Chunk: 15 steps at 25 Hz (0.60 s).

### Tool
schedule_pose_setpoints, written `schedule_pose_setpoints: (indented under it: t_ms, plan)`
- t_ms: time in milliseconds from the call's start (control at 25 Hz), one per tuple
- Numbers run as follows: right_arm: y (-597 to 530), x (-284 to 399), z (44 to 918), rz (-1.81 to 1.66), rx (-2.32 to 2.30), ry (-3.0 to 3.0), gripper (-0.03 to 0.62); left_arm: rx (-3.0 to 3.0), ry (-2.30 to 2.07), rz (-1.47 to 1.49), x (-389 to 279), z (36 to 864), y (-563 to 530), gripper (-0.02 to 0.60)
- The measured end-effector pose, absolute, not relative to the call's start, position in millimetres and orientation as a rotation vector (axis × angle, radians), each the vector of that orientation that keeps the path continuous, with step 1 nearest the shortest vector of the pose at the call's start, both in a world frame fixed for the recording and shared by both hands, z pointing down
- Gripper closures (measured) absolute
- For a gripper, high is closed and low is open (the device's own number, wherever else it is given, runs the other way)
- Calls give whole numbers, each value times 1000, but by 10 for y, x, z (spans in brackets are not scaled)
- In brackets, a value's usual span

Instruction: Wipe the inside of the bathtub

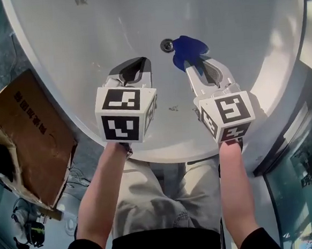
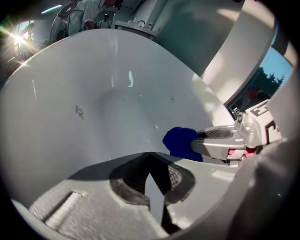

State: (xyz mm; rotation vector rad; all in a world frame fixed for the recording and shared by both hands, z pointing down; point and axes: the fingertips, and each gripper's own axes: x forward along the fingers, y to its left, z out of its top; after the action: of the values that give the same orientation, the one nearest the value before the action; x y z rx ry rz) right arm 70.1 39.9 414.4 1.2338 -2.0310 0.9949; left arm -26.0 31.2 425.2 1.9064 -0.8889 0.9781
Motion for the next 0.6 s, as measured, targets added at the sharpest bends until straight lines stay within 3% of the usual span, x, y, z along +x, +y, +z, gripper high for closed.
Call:
schedule_pose_setpoints:
  t_ms: [600]
  plan:
    - [389,566,5306,1082,1100,-1957,514,1735,-916,1029,-369,5377,299,577]
